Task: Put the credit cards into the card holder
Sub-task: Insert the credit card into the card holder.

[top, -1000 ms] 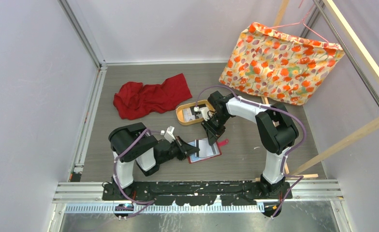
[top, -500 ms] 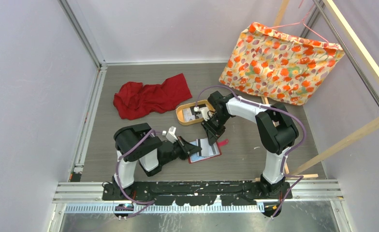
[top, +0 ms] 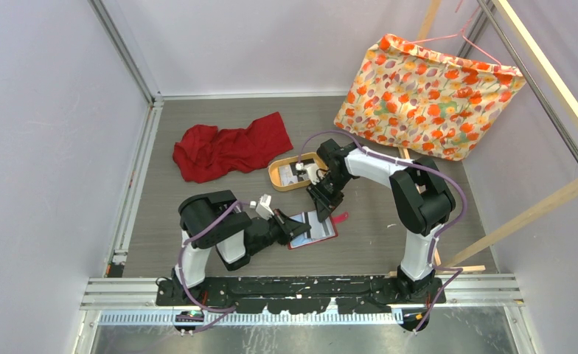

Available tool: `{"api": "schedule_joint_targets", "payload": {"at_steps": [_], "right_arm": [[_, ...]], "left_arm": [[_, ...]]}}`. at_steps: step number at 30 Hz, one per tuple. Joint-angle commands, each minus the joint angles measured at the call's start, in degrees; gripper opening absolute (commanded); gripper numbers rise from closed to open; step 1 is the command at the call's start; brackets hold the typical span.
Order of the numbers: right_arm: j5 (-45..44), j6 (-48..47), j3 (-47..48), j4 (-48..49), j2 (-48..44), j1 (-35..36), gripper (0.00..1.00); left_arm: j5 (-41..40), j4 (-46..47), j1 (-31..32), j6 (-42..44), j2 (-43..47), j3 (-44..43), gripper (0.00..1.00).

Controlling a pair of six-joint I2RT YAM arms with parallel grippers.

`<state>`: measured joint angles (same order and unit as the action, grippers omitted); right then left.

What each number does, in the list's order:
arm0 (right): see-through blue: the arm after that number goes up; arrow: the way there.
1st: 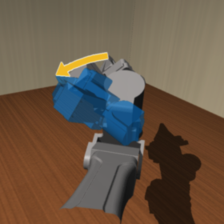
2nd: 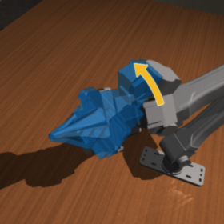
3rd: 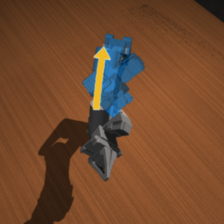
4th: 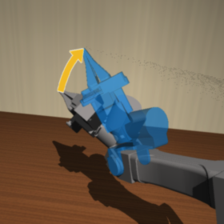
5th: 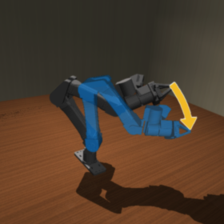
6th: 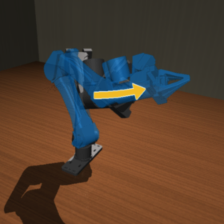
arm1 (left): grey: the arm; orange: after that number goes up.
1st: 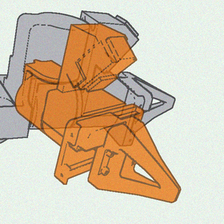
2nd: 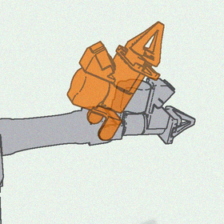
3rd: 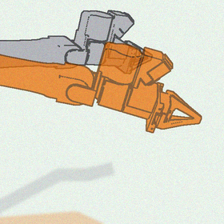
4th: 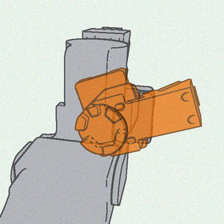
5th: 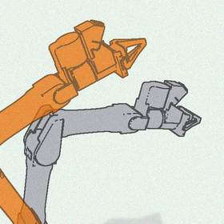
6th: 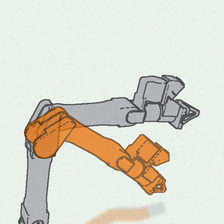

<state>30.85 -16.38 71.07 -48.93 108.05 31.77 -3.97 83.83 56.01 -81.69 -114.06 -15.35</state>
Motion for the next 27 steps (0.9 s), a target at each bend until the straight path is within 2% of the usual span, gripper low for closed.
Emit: {"api": "schedule_joint_targets", "payload": {"at_steps": [1, 10, 16, 27], "right_arm": [[1.15, -1.37, 0.85, 0.44, -0.92, 0.38, 0.3], [4.81, -3.34, 0.45, -0.19, -4.3, -1.16, 0.3], [9.56, -0.64, 0.44, 0.74, -2.99, -1.06, 0.28], [2.38, 2.62, 0.6, 2.12, 0.78, -0.92, 0.22]], "left_arm": [[-1.6, -1.83, 0.94, 0.96, -1.39, -0.39, 0.03], [-2.2, -1.87, 1.01, 0.57, -1.57, 0.06, 0.15], [-1.66, -1.88, 1.03, 0.29, -1.75, 0.06, 0.22], [-0.84, -5.87, 0.96, 1.68, 1.25, -0.19, 0.31]]}}
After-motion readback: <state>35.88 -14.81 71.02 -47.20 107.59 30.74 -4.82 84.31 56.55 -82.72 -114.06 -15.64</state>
